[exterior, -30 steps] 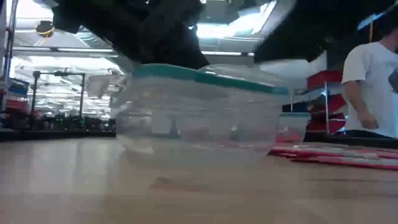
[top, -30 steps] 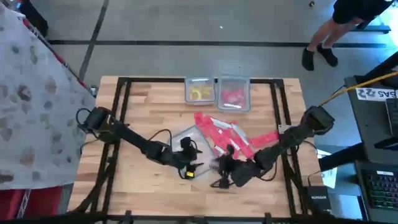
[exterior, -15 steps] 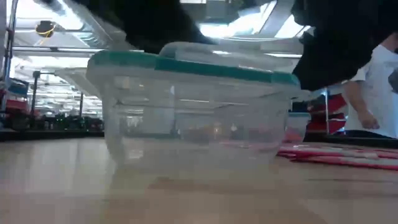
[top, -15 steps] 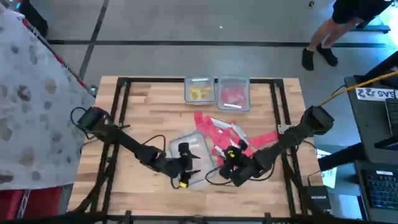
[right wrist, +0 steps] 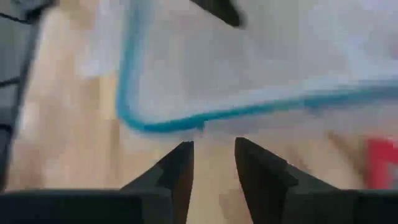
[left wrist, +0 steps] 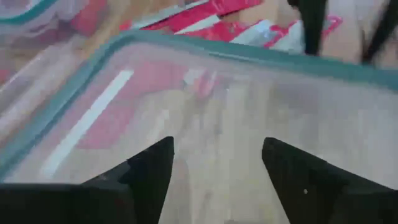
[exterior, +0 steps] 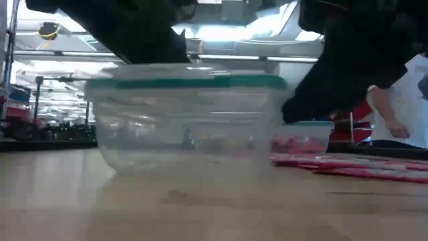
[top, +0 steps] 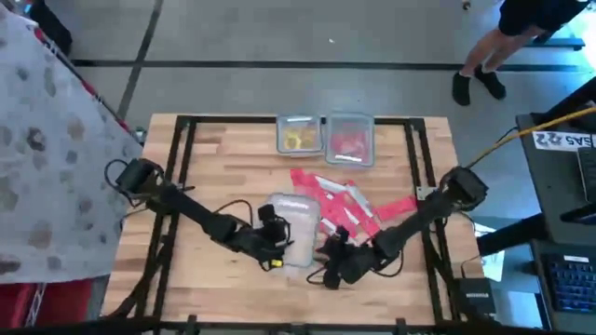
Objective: Sort candy
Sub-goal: Open the rectangular transparent bin
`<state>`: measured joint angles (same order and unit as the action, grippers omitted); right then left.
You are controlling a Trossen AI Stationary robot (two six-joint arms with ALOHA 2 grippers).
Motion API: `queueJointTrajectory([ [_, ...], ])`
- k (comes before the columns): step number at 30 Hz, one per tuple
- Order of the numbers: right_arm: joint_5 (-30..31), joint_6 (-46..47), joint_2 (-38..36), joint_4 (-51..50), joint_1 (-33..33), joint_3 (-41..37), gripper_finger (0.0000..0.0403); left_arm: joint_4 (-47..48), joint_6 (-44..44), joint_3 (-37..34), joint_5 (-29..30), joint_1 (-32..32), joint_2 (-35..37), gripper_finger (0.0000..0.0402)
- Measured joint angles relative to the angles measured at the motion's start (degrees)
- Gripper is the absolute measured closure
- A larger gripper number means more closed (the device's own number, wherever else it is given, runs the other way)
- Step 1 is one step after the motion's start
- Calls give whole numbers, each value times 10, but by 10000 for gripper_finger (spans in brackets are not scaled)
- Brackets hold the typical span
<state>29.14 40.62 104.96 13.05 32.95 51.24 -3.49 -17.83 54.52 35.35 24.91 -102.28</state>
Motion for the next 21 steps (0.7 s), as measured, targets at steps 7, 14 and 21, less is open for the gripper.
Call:
queueJointTrajectory([
  [7,-47,-74,42,78,-29,36,298,-4,13,0,-2,-3,0,164],
  [14,-67,-175,66,75,-38,108,298,-7,11,1,-8,-3,-1,164],
  [21,-19,-187,-12,-115,1,126,298,-2,10,5,-8,3,-1,164],
])
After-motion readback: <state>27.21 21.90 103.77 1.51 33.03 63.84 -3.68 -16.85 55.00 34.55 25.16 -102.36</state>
